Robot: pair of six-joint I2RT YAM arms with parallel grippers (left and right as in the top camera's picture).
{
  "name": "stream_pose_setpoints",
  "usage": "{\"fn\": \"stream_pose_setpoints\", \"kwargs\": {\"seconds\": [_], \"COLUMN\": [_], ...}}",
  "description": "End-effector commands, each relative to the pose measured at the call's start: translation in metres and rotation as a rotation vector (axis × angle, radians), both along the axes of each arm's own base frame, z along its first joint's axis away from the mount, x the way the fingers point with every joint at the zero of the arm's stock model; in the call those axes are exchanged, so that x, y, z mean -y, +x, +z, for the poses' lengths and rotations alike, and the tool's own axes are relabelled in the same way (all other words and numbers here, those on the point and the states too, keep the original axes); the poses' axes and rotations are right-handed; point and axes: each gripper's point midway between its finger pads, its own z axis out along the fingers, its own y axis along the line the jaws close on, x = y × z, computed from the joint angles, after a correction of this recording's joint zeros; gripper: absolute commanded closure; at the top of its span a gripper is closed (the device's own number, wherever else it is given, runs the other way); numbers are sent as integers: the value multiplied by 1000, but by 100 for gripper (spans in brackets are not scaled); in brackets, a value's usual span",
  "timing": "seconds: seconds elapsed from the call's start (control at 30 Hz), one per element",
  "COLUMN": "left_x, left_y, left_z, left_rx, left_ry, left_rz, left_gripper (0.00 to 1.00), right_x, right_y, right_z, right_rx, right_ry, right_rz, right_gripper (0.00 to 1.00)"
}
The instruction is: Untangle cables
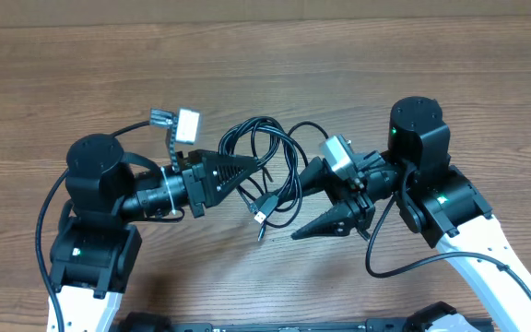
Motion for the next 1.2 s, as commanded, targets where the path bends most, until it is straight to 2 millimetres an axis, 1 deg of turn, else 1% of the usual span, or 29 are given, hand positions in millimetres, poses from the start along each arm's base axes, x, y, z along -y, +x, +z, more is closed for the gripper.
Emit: {"fn": "stream_pose_setpoints", "kwargs": {"seconds": [0.0,0.07,0.17,0.27,0.4,0.5,0.67,0.73,0.8,0.87,0.93,1.0,1.07,1.17], "left_x": [2,6,16,20,24,23,19,18,17,17,17,16,20,25], "left_y": [7,5,-2,-5,-8,-6,5,7,9,9,9,12,10,5], "left_z": [-2,-3,-1,-2,-2,-2,-5,-5,-6,-6,-7,-10,-13,-13], "left_rx": [1,-3,16,26,59,71,75,100,124,154,185,201,234,268], "left_ry": [11,11,14,20,31,37,58,71,83,95,110,135,159,168], "left_rz": [5,-12,-48,-60,-76,-69,-3,10,15,14,11,26,13,-13], "left_gripper": [96,96,96,96,96,96,96,96,96,96,96,96,96,96], "right_x": [3,3,2,2,-6,-7,-7,-8,-10,-11,-12,-12,-13,-12], "right_y": [-7,-7,-5,-4,19,20,20,23,35,43,45,49,62,76], "right_z": [7,8,9,9,4,4,3,3,0,-2,-2,-3,-6,-9], "right_rx": [20,28,45,51,-70,-76,-77,-92,-153,-191,-196,-220,-280,-340], "right_ry": [20,23,29,30,-52,-55,-56,-64,-96,-112,-115,-124,-144,-158], "right_rz": [37,36,29,23,-120,-128,-128,-146,-223,-272,-283,-306,-384,-471], "right_gripper": [35,32,32,32,36,36,36,36,39,40,40,43,46,46]}}
